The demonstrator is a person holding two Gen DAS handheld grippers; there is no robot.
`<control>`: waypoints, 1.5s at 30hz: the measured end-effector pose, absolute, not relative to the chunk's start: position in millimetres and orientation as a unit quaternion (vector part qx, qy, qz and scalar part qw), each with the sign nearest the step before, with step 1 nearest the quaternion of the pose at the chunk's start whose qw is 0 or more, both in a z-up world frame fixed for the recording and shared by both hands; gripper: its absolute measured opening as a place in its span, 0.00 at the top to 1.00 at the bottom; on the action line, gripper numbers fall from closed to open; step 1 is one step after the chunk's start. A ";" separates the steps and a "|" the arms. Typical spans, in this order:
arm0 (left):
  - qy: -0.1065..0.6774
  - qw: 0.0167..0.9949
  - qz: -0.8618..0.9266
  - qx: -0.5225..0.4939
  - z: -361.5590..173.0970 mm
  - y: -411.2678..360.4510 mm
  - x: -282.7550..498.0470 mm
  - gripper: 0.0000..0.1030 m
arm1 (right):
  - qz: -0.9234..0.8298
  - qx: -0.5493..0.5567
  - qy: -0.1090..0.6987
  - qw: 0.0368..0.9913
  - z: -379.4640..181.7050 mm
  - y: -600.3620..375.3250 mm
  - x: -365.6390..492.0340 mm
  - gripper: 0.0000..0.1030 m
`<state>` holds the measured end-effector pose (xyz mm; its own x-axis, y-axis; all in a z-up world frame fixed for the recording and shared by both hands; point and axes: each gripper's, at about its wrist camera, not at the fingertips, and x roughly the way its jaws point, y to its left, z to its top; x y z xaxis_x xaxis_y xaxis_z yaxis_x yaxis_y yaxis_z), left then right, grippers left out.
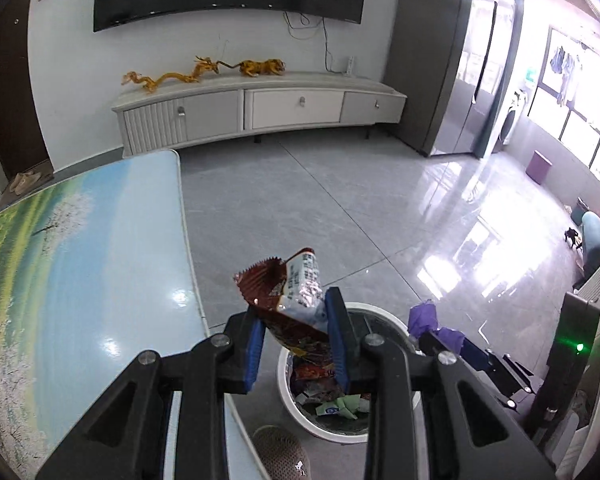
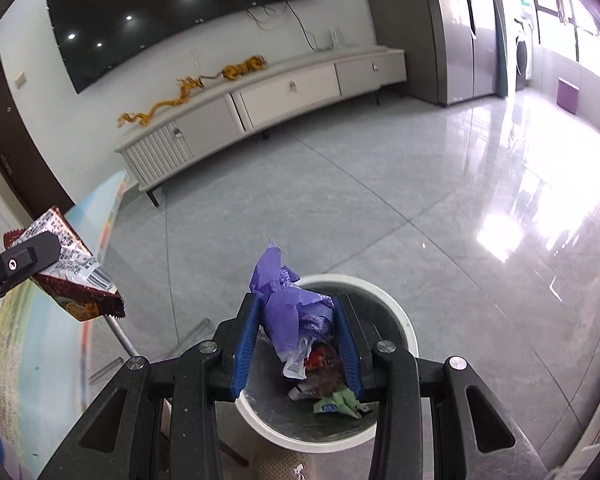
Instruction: Collect trash
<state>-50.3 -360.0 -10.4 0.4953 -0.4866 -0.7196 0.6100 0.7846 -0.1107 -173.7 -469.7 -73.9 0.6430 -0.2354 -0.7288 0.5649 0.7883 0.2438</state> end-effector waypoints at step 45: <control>0.296 0.922 -0.236 0.078 21.1 -230.7 -67.1 0.25 | -0.222 0.130 0.330 0.908 -27.7 -391.3 -139.9 0.05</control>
<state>-67.1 -230.7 21.1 0.7127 -0.3898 -0.5832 0.4824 0.8759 0.0040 -139.9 -391.3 -27.7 0.6826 -0.3176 -0.6581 0.4900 0.8671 0.0898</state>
